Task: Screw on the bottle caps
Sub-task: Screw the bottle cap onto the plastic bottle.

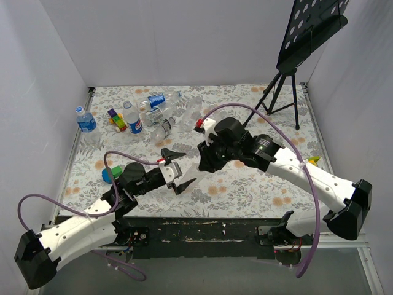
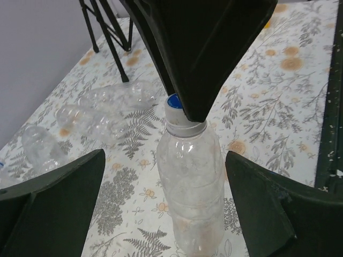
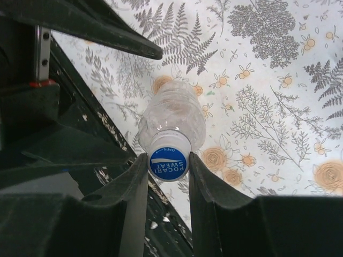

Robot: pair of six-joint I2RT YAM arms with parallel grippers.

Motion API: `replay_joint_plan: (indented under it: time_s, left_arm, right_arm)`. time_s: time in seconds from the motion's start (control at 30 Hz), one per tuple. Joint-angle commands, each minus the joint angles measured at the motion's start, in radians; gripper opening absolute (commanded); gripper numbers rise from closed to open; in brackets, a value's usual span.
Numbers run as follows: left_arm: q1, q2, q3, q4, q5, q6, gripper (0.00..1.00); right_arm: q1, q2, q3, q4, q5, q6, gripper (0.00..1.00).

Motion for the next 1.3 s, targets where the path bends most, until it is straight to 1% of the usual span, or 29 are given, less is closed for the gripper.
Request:
replay_joint_plan:
  time_s: [0.0,0.13,0.2,0.33,0.43,0.6,0.73,0.9,1.07,1.27]
  left_arm:
    - [0.068,-0.019,0.065,-0.047,0.266,-0.064,0.96]
    - [0.146,0.051,0.119,-0.090,0.527,-0.119,0.96]
    - [0.174,0.083,0.138,-0.099,0.619,-0.137,0.96]
    - [0.204,0.128,0.144,-0.062,0.742,-0.177,0.96]
    - [0.207,0.149,0.145,-0.058,0.811,-0.180,0.95]
    - [0.207,0.198,0.148,-0.025,0.871,-0.211,0.92]
    - [0.207,0.247,0.158,-0.004,0.913,-0.234,0.86]
    - [0.207,0.264,0.161,0.034,0.925,-0.277,0.82]
    - [0.207,0.252,0.144,0.085,0.925,-0.317,0.82]
    - [0.207,0.269,0.148,0.096,0.928,-0.345,0.79]
  right_arm:
    - [-0.010,-0.048,0.076,-0.076,-0.123,-0.273,0.01]
    - [-0.010,-0.055,0.110,-0.122,-0.244,-0.425,0.01]
    - [-0.011,-0.058,0.115,-0.136,-0.298,-0.483,0.01]
    - [-0.011,-0.056,0.130,-0.164,-0.408,-0.574,0.01]
    - [-0.010,-0.058,0.139,-0.168,-0.456,-0.618,0.01]
    - [-0.010,-0.058,0.149,-0.174,-0.508,-0.665,0.01]
    - [-0.011,-0.050,0.152,-0.182,-0.533,-0.685,0.01]
    - [-0.010,-0.041,0.150,-0.190,-0.554,-0.697,0.01]
    - [-0.010,-0.033,0.149,-0.202,-0.553,-0.703,0.01]
    - [-0.010,-0.028,0.149,-0.199,-0.564,-0.706,0.01]
